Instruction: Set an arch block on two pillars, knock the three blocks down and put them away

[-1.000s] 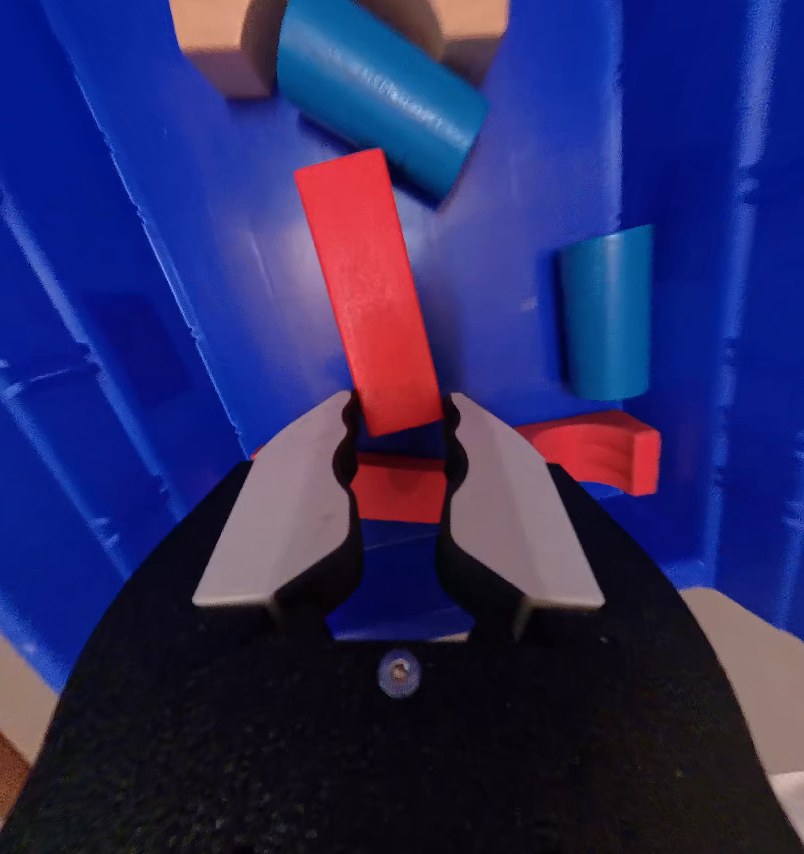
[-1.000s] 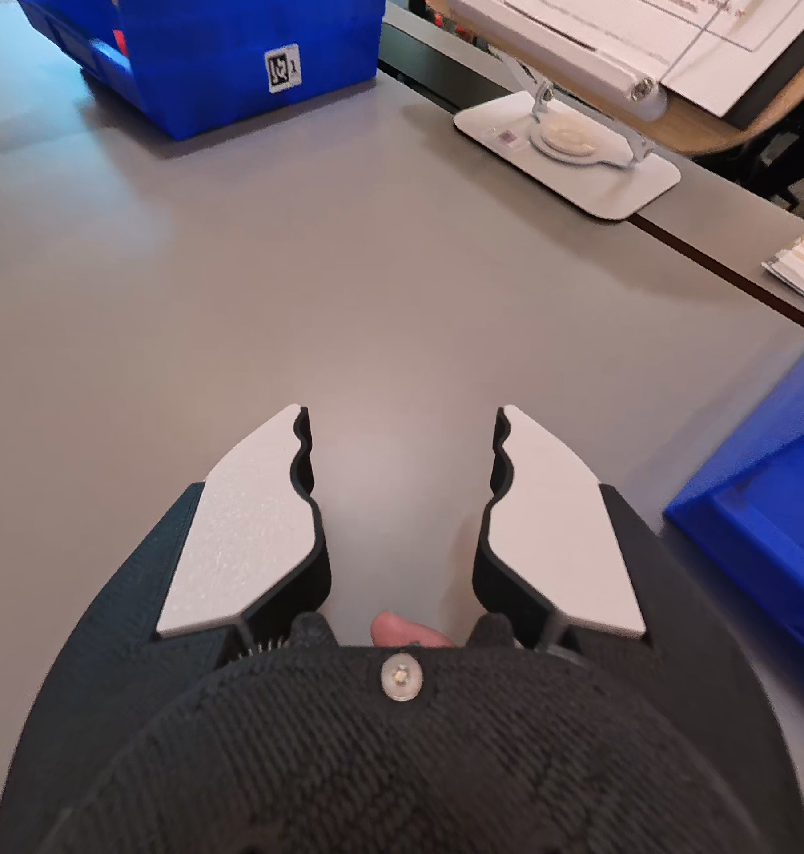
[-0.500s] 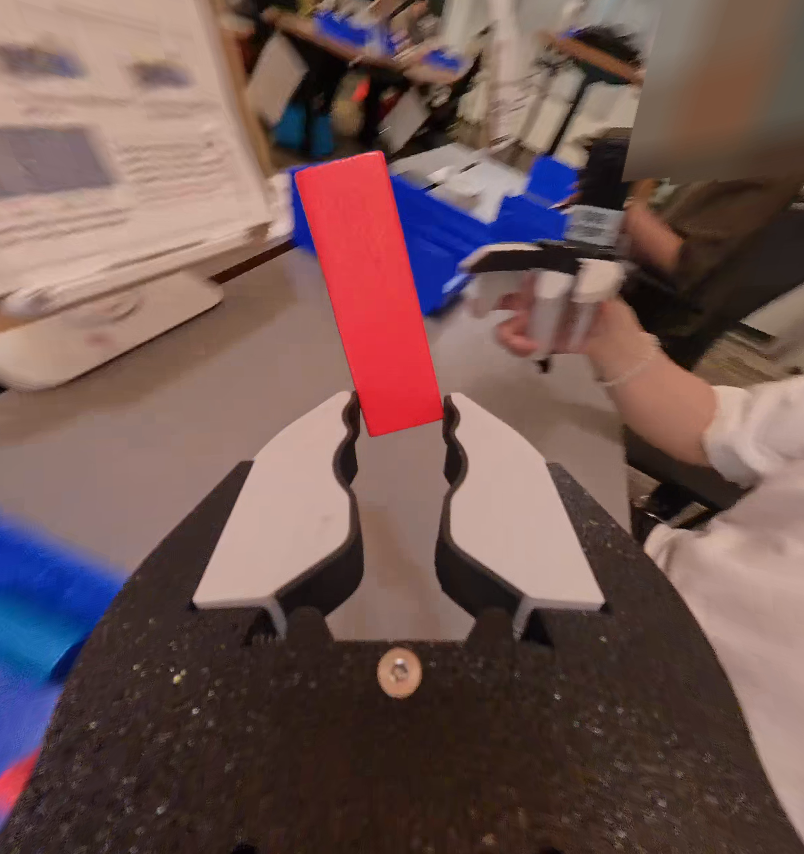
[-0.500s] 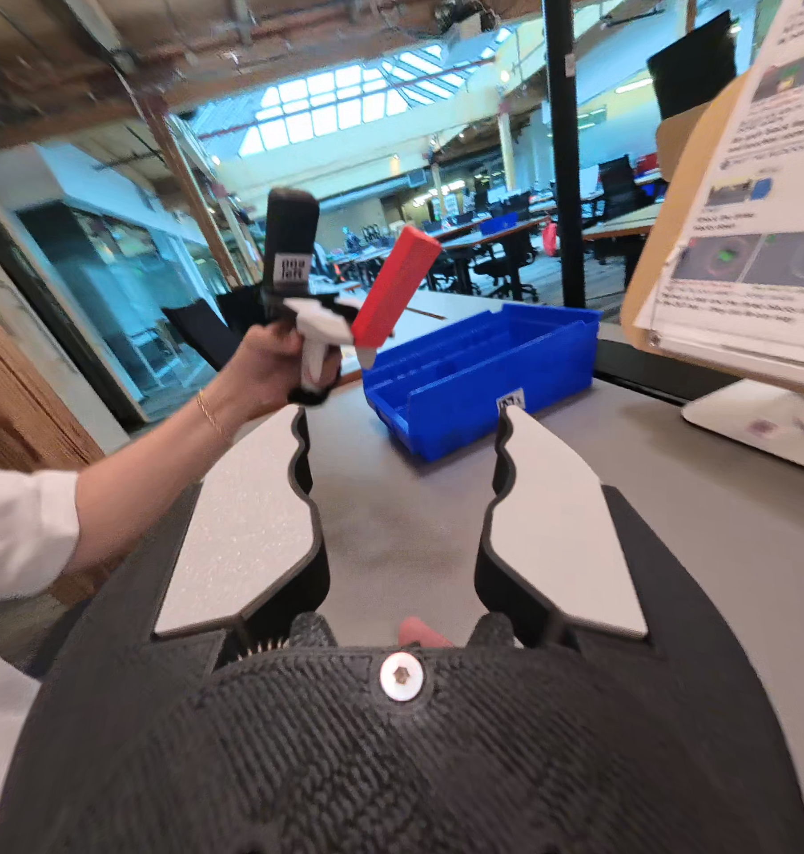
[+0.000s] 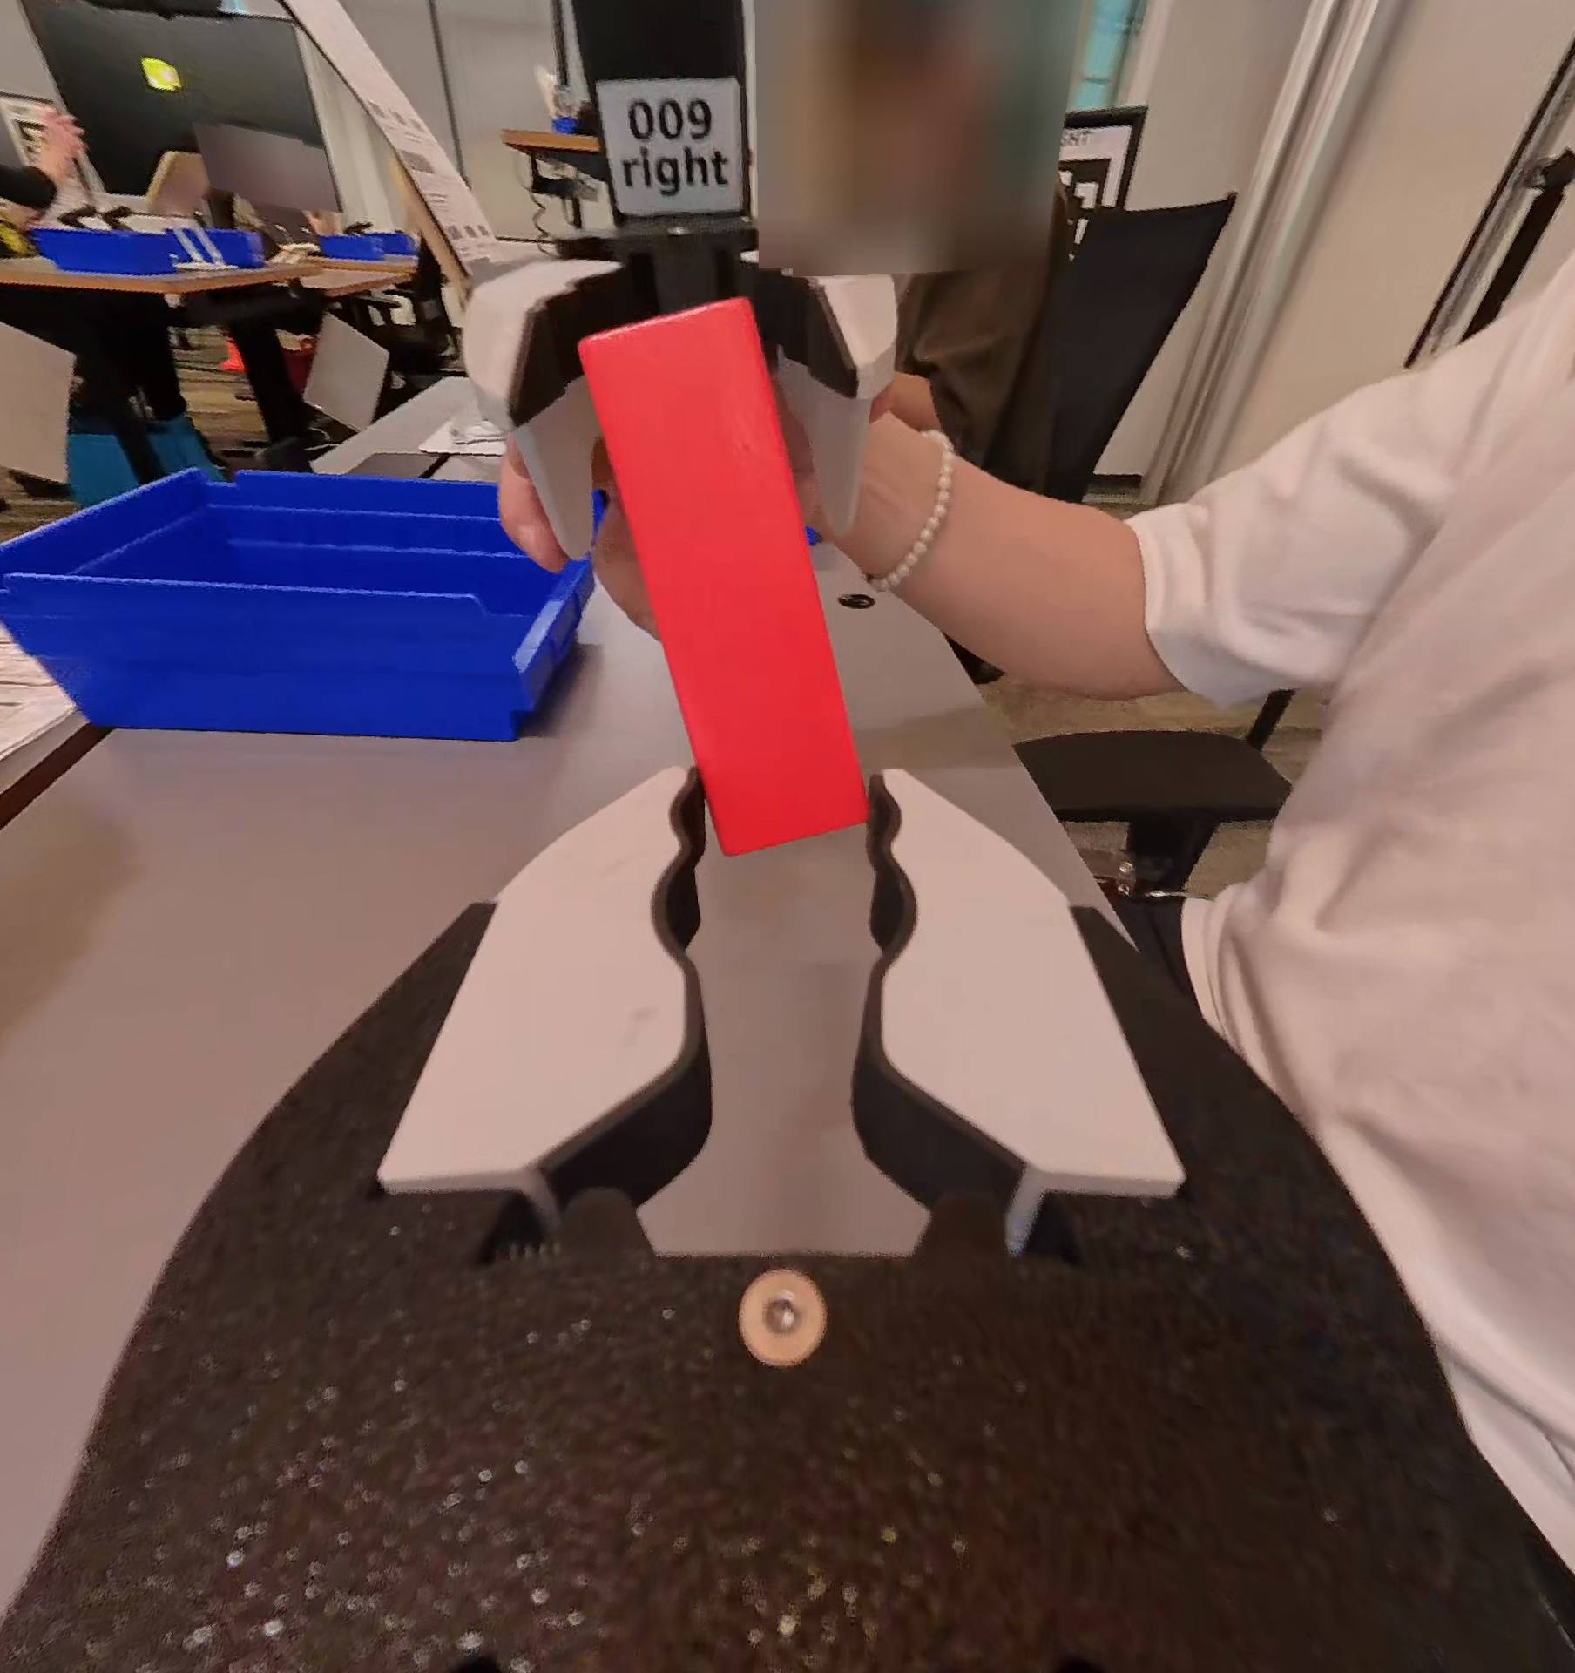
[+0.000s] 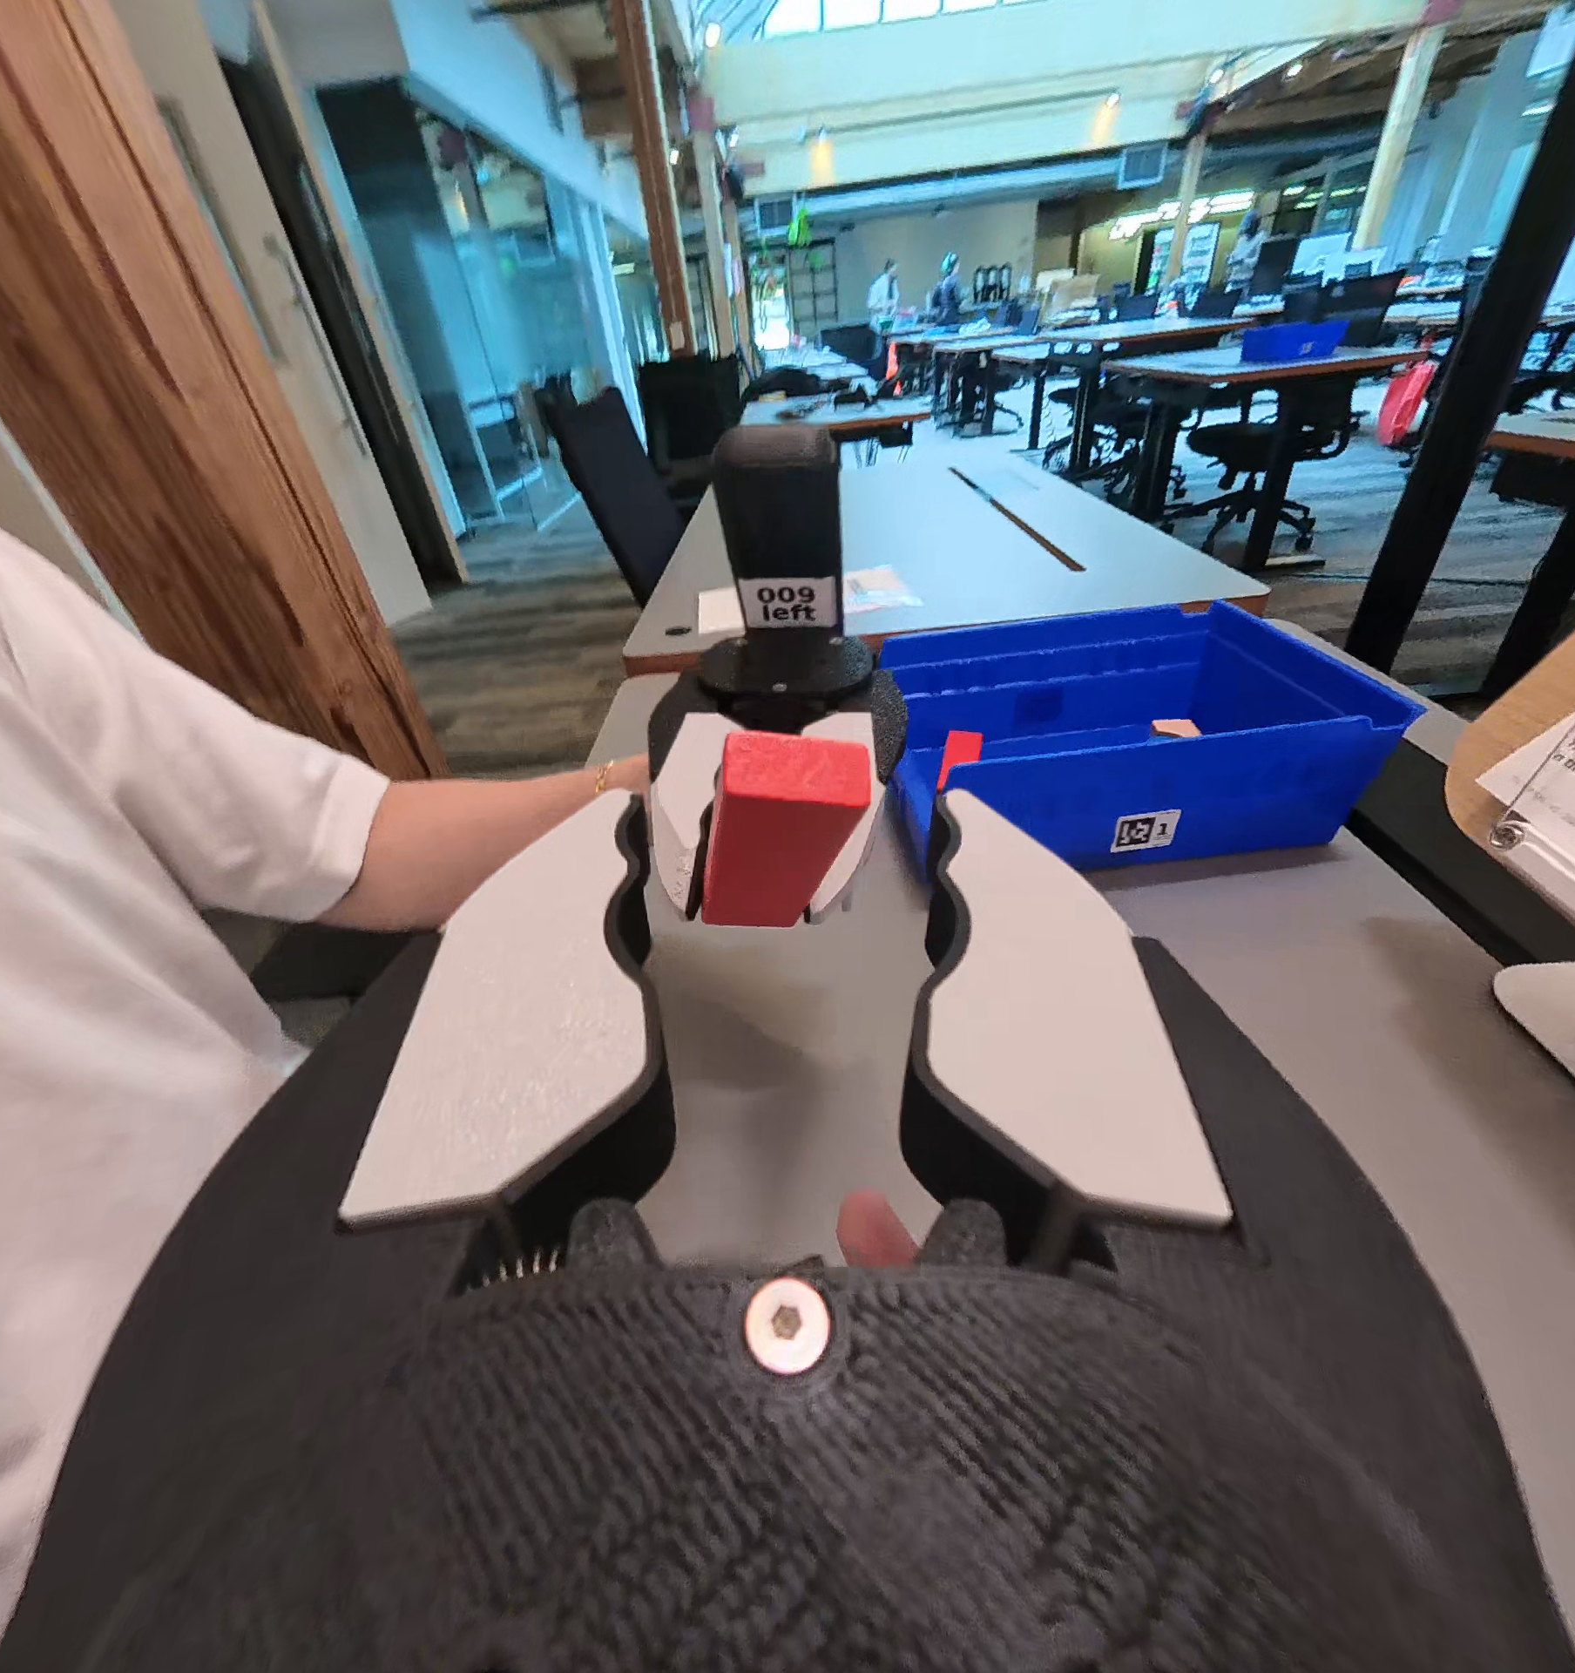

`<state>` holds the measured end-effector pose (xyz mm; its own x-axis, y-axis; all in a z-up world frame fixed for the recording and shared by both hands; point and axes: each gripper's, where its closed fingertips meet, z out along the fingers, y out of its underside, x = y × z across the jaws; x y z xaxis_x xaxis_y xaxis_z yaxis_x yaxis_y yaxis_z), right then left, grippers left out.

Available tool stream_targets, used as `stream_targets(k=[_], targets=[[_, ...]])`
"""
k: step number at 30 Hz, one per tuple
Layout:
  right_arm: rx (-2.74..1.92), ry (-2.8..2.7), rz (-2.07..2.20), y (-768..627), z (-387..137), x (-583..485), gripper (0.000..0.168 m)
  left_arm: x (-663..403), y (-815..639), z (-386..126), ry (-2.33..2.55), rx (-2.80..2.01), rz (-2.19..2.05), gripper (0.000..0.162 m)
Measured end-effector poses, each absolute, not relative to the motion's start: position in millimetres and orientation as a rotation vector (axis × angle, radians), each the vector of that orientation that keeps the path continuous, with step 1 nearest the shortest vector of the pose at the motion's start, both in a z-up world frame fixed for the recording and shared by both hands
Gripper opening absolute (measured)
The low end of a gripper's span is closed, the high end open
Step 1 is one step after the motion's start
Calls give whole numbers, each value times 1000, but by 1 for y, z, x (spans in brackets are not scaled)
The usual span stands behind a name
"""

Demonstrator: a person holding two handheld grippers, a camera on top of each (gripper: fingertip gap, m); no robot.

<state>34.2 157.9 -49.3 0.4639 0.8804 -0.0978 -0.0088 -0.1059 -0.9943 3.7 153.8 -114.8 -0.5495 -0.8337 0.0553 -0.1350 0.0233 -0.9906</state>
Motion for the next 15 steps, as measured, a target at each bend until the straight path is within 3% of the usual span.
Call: stream_targets(k=[4,8,13,14,15], targets=[[-1534,-910,876,150,-55,33,58,9,144,-117,1789,-959,-1569,34],[-1540,-959,841,149,-56,35,34,13,141,-119,1805,-951,-1557,34],[-1577,-1023,738,151,-59,41,34,19,148,-121,1747,-1001,-1519,32],[-1589,-1056,686,152,-61,45,34,21,153,-121,1703,-1030,-1508,35],[-1615,-1098,613,155,-64,53,34,24,159,-120,1651,-1063,-1493,51]])
